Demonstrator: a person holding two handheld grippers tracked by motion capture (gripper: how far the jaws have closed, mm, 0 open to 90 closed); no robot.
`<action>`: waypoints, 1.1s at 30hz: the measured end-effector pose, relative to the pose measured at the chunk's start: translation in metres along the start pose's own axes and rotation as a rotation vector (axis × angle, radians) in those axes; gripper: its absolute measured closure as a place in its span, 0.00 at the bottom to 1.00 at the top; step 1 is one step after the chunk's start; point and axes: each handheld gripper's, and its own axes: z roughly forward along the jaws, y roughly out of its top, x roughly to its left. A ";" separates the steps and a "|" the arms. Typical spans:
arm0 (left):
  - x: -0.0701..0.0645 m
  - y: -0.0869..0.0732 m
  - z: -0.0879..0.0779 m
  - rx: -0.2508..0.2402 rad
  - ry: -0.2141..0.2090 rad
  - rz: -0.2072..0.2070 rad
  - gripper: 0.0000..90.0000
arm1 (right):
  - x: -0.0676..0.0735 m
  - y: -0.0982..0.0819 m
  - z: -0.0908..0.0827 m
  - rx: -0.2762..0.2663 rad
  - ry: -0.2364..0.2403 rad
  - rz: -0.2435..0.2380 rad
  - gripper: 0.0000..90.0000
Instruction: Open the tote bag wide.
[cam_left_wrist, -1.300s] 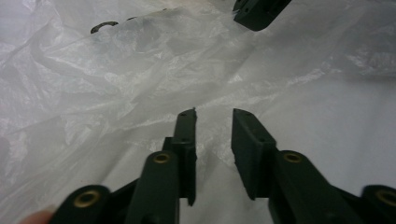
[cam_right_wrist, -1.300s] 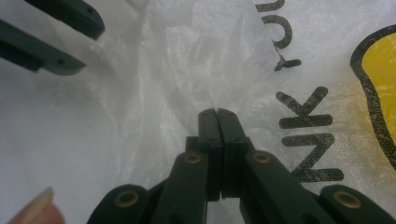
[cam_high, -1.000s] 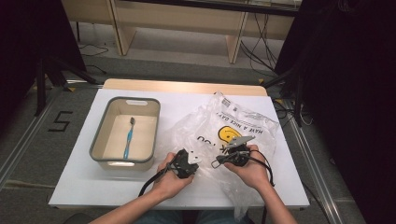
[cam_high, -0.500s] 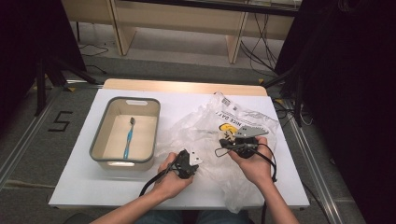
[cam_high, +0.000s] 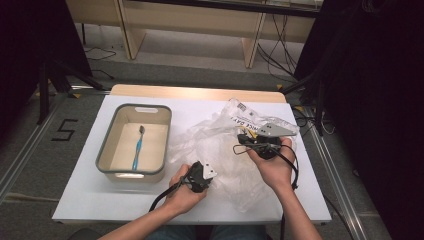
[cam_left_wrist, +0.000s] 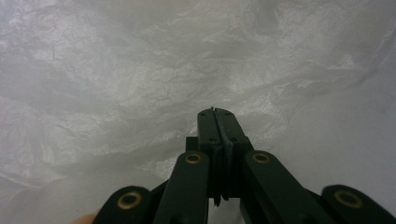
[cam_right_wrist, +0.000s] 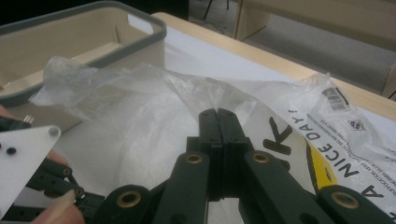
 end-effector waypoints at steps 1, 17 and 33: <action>0.000 0.000 0.000 0.000 -0.001 -0.002 0.99 | 0.000 0.001 -0.001 -0.008 -0.002 0.004 1.00; -0.001 0.000 0.000 -0.006 0.005 -0.002 0.99 | -0.002 0.013 -0.006 -0.075 -0.027 0.019 1.00; 0.001 0.000 -0.002 -0.005 0.006 -0.005 0.95 | -0.001 0.014 -0.007 -0.083 -0.027 0.022 1.00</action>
